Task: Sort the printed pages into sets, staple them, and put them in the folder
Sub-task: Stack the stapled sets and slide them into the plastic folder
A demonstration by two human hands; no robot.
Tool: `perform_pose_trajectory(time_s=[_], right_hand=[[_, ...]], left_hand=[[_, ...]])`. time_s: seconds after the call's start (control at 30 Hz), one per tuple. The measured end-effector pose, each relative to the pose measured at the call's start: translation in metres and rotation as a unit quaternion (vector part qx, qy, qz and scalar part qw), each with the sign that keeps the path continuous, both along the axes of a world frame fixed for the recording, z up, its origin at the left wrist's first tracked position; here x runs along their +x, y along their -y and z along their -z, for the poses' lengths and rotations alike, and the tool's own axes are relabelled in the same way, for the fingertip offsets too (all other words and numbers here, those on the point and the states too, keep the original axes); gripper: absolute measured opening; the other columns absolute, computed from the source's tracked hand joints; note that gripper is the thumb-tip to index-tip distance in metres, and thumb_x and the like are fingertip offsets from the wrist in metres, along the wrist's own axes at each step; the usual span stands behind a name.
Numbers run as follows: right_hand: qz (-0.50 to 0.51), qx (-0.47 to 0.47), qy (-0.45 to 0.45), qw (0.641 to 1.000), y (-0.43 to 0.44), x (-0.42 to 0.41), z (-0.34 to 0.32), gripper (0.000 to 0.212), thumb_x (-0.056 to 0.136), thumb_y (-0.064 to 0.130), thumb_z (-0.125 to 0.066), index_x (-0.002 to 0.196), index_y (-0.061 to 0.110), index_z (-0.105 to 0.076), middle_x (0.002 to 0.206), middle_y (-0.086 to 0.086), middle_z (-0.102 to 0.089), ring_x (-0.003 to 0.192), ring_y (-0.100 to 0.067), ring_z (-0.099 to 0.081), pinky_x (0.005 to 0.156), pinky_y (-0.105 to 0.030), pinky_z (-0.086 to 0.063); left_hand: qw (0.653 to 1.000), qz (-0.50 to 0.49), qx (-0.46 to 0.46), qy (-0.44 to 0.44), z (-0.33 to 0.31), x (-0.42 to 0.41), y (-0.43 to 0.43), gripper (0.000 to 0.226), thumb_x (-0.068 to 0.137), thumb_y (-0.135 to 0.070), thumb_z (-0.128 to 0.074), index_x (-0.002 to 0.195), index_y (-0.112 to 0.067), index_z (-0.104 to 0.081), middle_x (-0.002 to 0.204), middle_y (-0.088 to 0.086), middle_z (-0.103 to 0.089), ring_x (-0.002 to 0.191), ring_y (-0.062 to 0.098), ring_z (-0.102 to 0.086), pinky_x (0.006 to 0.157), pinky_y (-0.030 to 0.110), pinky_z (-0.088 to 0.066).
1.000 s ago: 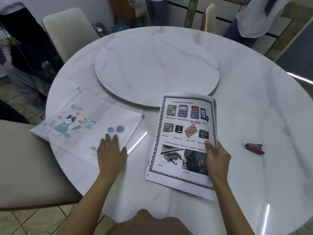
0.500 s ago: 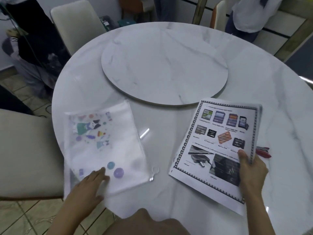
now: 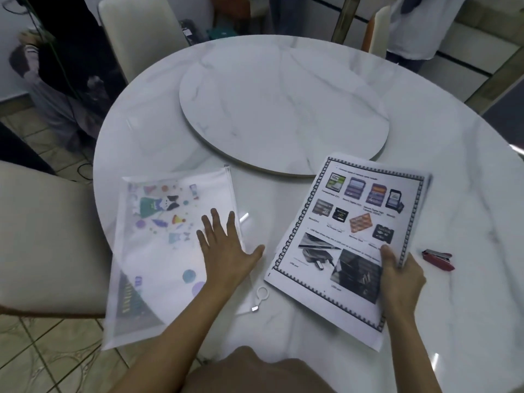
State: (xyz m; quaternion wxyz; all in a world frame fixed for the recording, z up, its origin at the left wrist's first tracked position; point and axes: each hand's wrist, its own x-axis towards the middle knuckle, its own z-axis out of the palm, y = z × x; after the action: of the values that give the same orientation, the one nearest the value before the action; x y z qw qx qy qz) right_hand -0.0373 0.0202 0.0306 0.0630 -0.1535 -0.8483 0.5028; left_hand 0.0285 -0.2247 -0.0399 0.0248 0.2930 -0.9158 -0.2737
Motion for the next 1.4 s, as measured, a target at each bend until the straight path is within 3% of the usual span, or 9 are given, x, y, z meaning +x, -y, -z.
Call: perform_pose_trajectory(time_s=[0.13,0.37,0.47,0.57,0.67,0.8,0.93,1.13,1.4], right_hand=[[-0.017,-0.003,-0.004,1.0,0.006,-0.001,0.003,0.042,0.091,0.029,-0.053,0.117,-0.004,-0.056,0.115,-0.024,-0.062,0.099,-0.037,-0.061,0.08,-0.033,-0.047],[-0.017,-0.005,-0.008,1.0,0.013,-0.003,0.009,0.046,0.09,0.033,-0.054,0.116,-0.005,-0.055,0.117,-0.025,-0.061,0.104,-0.04,-0.06,0.091,-0.049,-0.05],[0.004,-0.028,-0.008,1.0,0.02,-0.009,0.009,0.043,0.091,0.03,-0.054,0.116,-0.005,-0.055,0.119,-0.025,-0.06,0.109,-0.039,-0.057,0.096,-0.048,-0.046],[0.032,-0.061,-0.009,0.998,0.027,-0.016,0.013,0.042,0.091,0.025,-0.055,0.12,-0.005,-0.054,0.125,-0.024,-0.057,0.115,-0.037,-0.054,0.1,-0.039,-0.041],[0.055,-0.082,-0.01,0.995,0.036,-0.02,0.016,0.039,0.092,0.021,-0.054,0.121,-0.006,-0.054,0.127,-0.023,-0.056,0.116,-0.035,-0.054,0.092,-0.028,-0.037],[0.047,-0.093,0.012,0.994,0.052,-0.017,0.022,0.036,0.092,0.02,-0.054,0.119,-0.004,-0.056,0.122,-0.022,-0.06,0.109,-0.035,-0.058,0.086,-0.029,-0.041],[0.018,-0.094,0.04,0.995,0.066,-0.005,0.032,0.036,0.092,0.021,-0.054,0.117,-0.005,-0.056,0.12,-0.023,-0.06,0.107,-0.037,-0.059,0.084,-0.029,-0.041],[-0.071,-0.095,0.079,0.99,0.082,0.006,0.032,0.035,0.091,0.02,-0.054,0.118,-0.003,-0.057,0.119,-0.021,-0.062,0.1,-0.027,-0.06,0.081,-0.024,-0.039],[-0.16,-0.125,0.147,0.968,0.069,-0.01,0.035,0.032,0.09,0.024,-0.056,0.118,0.007,-0.058,0.112,-0.016,-0.067,0.094,-0.031,-0.066,0.087,-0.045,-0.053]], left_hand=[[0.999,-0.025,-0.004,0.038,0.009,0.003,0.004,0.092,0.077,-0.055,-0.054,0.147,-0.016,-0.009,0.155,0.018,0.01,0.142,0.035,0.015,0.115,0.048,0.006],[1.0,0.015,-0.005,0.016,0.005,0.011,0.016,0.084,0.07,-0.057,-0.014,0.142,-0.015,-0.029,0.153,0.012,-0.022,0.142,0.039,-0.005,0.114,0.049,-0.011],[0.999,0.024,0.028,-0.026,0.005,0.021,0.02,0.086,0.071,-0.052,-0.003,0.14,-0.012,-0.035,0.149,0.011,-0.034,0.142,0.038,-0.01,0.113,0.047,-0.013],[0.997,0.036,0.046,-0.043,0.003,0.026,0.018,0.071,0.083,-0.045,-0.011,0.139,-0.011,-0.037,0.147,0.009,-0.038,0.143,0.032,-0.014,0.115,0.046,-0.011],[0.995,0.031,0.076,-0.062,0.003,0.029,0.012,0.049,0.094,-0.025,-0.026,0.14,-0.01,-0.034,0.148,0.009,-0.037,0.143,0.021,-0.018,0.116,0.038,-0.005],[0.987,0.015,0.094,-0.126,0.002,0.034,0.003,0.052,0.09,-0.024,-0.028,0.14,-0.009,-0.034,0.148,0.008,-0.036,0.14,0.014,-0.026,0.113,0.024,-0.001],[0.982,0.023,0.08,-0.17,0.0,0.034,-0.004,0.066,0.085,-0.041,-0.017,0.138,-0.007,-0.036,0.146,0.009,-0.038,0.135,0.007,-0.019,0.113,0.027,-0.006],[0.983,0.085,0.038,-0.159,0.0,0.03,-0.014,0.061,0.087,-0.036,-0.019,0.139,-0.009,-0.036,0.144,0.008,-0.039,0.135,0.015,-0.027,0.113,0.034,-0.006],[0.983,0.079,0.041,-0.158,0.004,0.026,-0.015,0.063,0.087,-0.038,-0.015,0.139,-0.009,-0.035,0.146,0.008,-0.037,0.137,0.017,-0.027,0.114,0.032,-0.006]])
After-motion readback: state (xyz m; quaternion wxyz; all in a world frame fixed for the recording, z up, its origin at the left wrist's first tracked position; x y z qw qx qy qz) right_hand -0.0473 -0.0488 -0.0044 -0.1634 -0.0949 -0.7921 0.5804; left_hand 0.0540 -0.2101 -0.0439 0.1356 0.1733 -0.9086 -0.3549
